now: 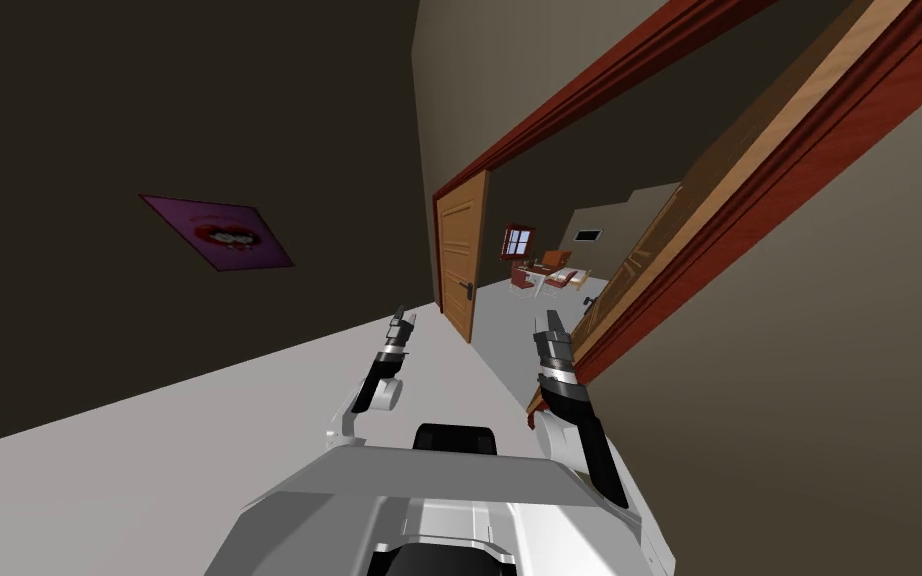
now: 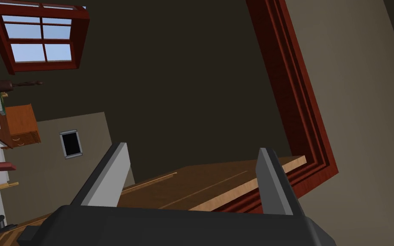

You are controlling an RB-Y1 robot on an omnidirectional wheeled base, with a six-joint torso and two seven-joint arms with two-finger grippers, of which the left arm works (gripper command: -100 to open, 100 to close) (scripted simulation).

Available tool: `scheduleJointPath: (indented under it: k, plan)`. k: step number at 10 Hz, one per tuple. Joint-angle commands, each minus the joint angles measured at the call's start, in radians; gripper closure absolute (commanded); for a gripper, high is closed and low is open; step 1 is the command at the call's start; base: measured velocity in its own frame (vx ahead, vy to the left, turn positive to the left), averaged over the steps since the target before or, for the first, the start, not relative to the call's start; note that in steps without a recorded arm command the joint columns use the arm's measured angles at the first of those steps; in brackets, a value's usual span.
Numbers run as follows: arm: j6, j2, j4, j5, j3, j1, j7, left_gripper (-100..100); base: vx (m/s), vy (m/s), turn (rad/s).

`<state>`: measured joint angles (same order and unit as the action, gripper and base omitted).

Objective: Push the door open

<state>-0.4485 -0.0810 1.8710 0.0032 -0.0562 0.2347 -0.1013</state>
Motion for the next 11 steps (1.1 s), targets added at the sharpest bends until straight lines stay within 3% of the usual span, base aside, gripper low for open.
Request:
scheduleJointPath:
  k: [1,11]
  plan:
    - [-0.002,-0.004,-0.034,0.001,-0.007,-0.02,-0.002,-100,0.097,0.042,-0.07]
    - [-0.004,-0.021,-0.239,0.004,-0.059,-0.146,-0.013,-100,0.098,0.062,-0.076]
